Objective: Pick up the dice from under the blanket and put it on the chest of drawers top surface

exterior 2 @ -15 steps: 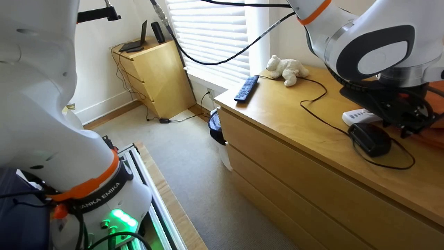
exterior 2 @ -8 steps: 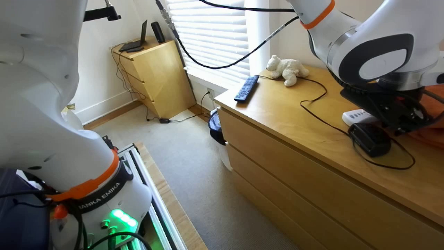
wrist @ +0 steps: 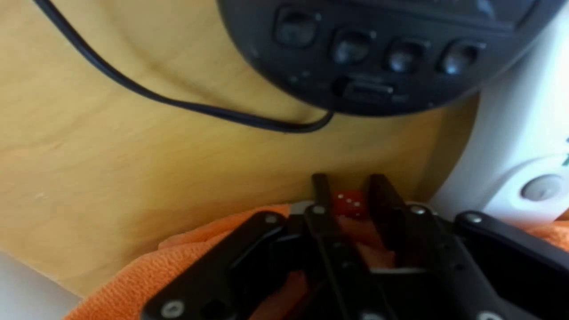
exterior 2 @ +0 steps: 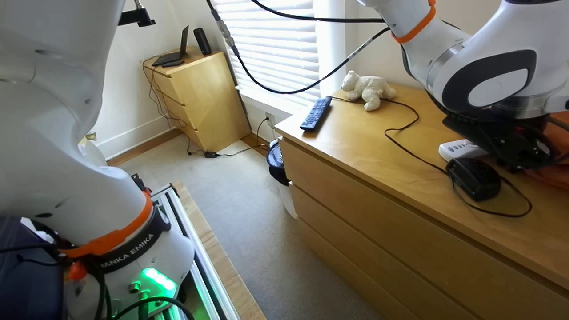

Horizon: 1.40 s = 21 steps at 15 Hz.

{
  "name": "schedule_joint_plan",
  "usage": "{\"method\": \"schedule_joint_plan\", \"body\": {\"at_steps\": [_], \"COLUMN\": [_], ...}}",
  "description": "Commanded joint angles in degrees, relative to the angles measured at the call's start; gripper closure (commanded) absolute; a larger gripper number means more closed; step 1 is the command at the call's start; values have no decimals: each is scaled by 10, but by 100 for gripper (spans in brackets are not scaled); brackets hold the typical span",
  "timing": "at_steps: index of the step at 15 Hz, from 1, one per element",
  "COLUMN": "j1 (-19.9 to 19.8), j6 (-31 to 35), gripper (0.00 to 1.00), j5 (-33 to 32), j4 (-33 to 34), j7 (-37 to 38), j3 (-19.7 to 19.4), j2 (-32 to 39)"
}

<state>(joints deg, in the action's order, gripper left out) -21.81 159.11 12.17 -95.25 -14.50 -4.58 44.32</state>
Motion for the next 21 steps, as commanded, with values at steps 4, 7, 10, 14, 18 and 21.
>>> {"method": "schedule_joint_plan", "body": {"at_steps": [4, 7, 10, 14, 18, 21], "j1": [-28, -32, -18, 37, 80, 59], "j6": [-9, -7, -10, -10, -82, -196], "gripper": [70, 90, 95, 95, 95, 95], "j5": [-8, -9, -18, -51, -93, -74], "j4": [43, 45, 34, -21, -103, -163], "j7": [-4, -6, 13, 87, 138, 87], "j3": [33, 38, 20, -49, -100, -58], "j2": [28, 31, 19, -29, -126, -216]}}
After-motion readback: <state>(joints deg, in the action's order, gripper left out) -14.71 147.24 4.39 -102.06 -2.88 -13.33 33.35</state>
